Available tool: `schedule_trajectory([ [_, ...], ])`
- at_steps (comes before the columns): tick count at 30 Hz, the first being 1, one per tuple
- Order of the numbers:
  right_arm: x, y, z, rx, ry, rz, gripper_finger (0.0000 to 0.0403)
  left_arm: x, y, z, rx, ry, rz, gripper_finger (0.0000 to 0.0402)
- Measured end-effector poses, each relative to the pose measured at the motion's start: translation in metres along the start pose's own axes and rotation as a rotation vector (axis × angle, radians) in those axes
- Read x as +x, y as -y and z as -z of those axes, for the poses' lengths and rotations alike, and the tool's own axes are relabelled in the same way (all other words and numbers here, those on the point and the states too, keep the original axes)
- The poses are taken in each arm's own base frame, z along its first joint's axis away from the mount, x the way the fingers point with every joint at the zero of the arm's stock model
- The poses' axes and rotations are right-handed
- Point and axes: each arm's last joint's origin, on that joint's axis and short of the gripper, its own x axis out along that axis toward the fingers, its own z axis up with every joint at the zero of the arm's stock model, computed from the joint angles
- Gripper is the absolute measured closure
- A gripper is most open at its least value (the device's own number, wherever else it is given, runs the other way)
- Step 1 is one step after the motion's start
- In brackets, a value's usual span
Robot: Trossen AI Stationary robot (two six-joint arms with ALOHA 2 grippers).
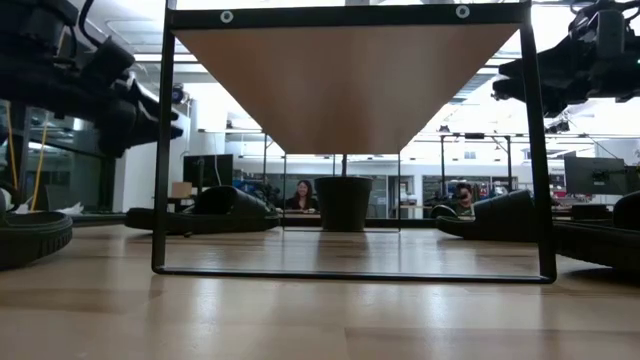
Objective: Pick and place slides into the shelf
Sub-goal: Put the slide on the shelf
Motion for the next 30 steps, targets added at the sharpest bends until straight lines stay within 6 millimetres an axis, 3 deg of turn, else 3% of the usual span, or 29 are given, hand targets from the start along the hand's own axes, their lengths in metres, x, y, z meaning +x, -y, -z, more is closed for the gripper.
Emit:
schedule_trajectory([
  [18,0.000,0.001,0.000,0.001,-0.005,0.017,0.0171,0.034,-0.012,0.022,-0.053,-0.099,0.048,0.0115],
  [30,0.000,0.001,0.001,0.002,-0.009,0.018,0.0171,0.058,-0.003,0.025,-0.039,-0.180,0.138,0.0115],
])
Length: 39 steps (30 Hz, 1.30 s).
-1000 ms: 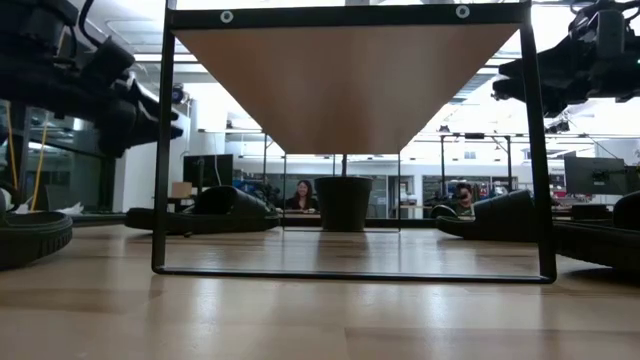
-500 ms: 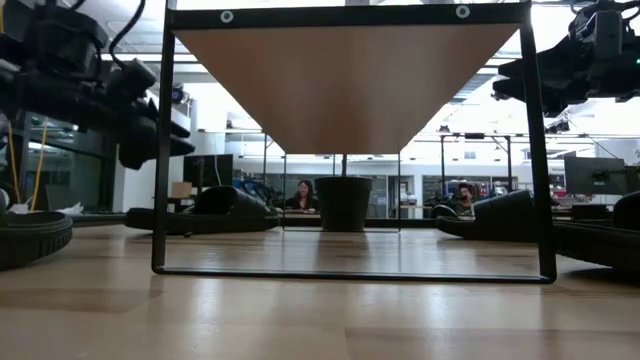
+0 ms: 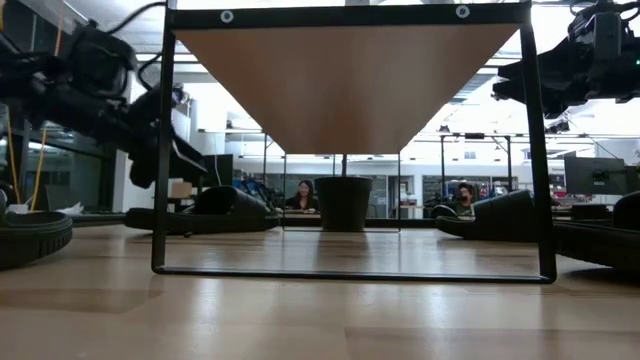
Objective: Pick and place slides into the shelf
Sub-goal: Put the slide on the shelf
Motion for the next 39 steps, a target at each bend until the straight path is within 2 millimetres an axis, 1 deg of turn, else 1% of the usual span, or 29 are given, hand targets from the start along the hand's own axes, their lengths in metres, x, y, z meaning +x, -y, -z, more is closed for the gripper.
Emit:
schedule_trajectory([
  [4,0.000,0.000,0.000,-0.001,-0.002,0.000,0.0171,0.014,0.004,-0.004,0.023,-0.057,0.030,0.0115],
  [8,0.000,0.000,0.001,-0.001,-0.005,0.000,0.0171,0.028,0.010,-0.002,0.060,-0.125,0.063,0.0115],
  [14,0.000,0.000,0.003,0.010,-0.028,0.000,0.0171,0.050,0.018,-0.001,0.097,-0.196,0.047,0.0115],
  [19,0.000,0.000,0.004,0.009,-0.035,0.000,0.0171,0.066,0.021,-0.005,0.119,-0.220,0.046,0.0115],
  [26,0.000,0.000,0.006,0.030,-0.059,0.001,0.0171,0.069,0.018,-0.011,0.128,-0.230,-0.002,0.0115],
  [32,0.000,0.000,0.007,0.061,-0.067,0.002,0.0171,0.072,0.013,-0.016,0.127,-0.261,-0.114,0.0115],
  [39,0.000,0.000,0.007,0.085,-0.068,-0.004,0.0171,0.073,0.012,-0.018,0.105,-0.256,-0.129,0.0115],
])
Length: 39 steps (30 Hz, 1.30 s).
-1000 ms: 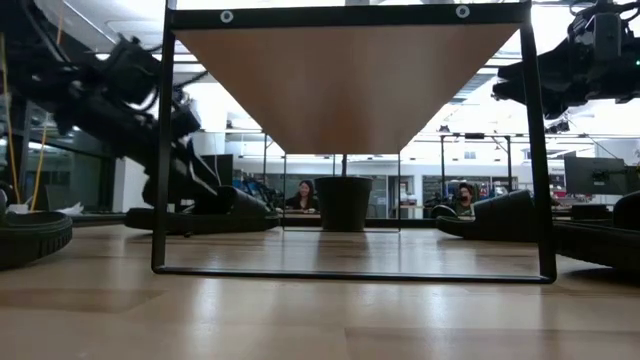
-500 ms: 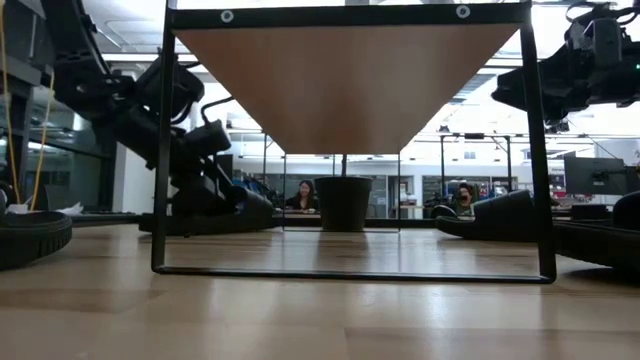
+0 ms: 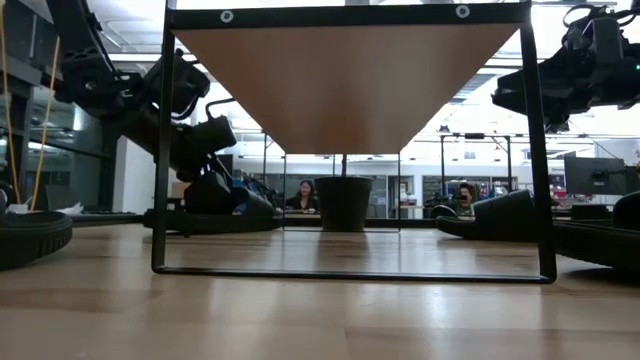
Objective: Pick and place slides into the shelf
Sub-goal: Put the slide on the shelf
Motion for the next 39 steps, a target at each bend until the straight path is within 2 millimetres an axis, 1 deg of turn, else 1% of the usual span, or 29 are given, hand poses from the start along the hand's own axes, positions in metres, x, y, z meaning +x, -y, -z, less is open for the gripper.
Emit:
schedule_trajectory([
  [4,0.0000,0.0000,0.0000,0.000,0.000,-0.001,0.0171,0.0000,-0.0001,0.0001,-0.003,-0.003,-0.005,0.0117],
  [8,0.0000,0.0000,0.0000,0.000,0.000,-0.001,0.0171,-0.0001,-0.0001,0.0000,-0.005,-0.002,-0.005,0.0142],
  [19,0.0000,0.0000,0.0000,-0.001,0.000,-0.001,0.0171,-0.0003,0.0002,0.0002,0.000,-0.003,0.000,0.0272],
  [31,0.0000,-0.0001,0.0001,0.001,-0.001,-0.002,0.0171,-0.0004,0.0005,0.0015,0.025,-0.020,0.002,0.0388],
  [34,0.0000,0.0000,0.0000,0.013,0.000,-0.001,0.0171,-0.0005,-0.0003,0.0019,0.031,-0.035,-0.027,0.0394],
  [39,0.0000,0.0000,0.0001,0.018,-0.001,-0.001,0.0171,-0.0006,-0.0014,0.0027,0.033,-0.060,-0.068,0.0379],
])
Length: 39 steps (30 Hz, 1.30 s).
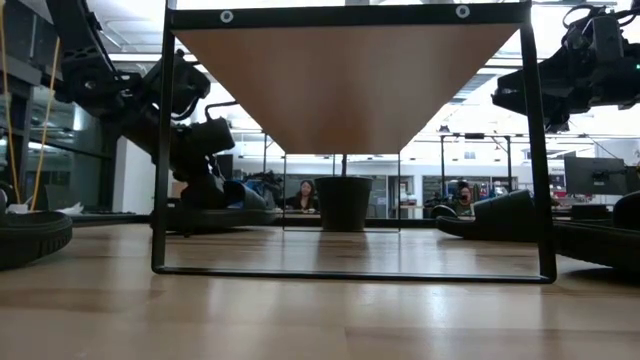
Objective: Pick and place slides into the shelf
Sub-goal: Put the slide on the shelf
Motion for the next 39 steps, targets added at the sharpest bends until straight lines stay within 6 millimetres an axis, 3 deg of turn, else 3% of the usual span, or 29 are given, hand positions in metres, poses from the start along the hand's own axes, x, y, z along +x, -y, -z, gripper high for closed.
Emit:
schedule_trajectory([
  [6,0.000,0.000,0.000,0.023,0.000,0.000,0.0171,0.000,0.000,0.000,0.003,-0.003,-0.006,0.0396],
  [10,0.000,0.000,0.000,0.051,0.000,0.000,0.0171,-0.001,-0.002,0.000,0.000,-0.005,-0.017,0.0384],
  [17,0.000,0.000,0.000,0.125,0.000,0.001,0.0171,-0.012,-0.015,-0.007,-0.033,0.029,-0.036,0.0395],
  [25,0.000,0.000,0.000,0.232,0.000,-0.001,0.0171,-0.034,-0.038,-0.013,-0.092,0.082,-0.034,0.0375],
  [30,0.000,-0.001,0.000,0.248,-0.007,-0.042,0.0171,-0.051,-0.052,-0.014,-0.124,0.113,-0.027,0.0383],
  [39,0.000,-0.003,-0.005,0.200,0.035,-0.110,0.0171,-0.085,-0.076,-0.018,-0.244,0.268,0.159,0.0385],
])
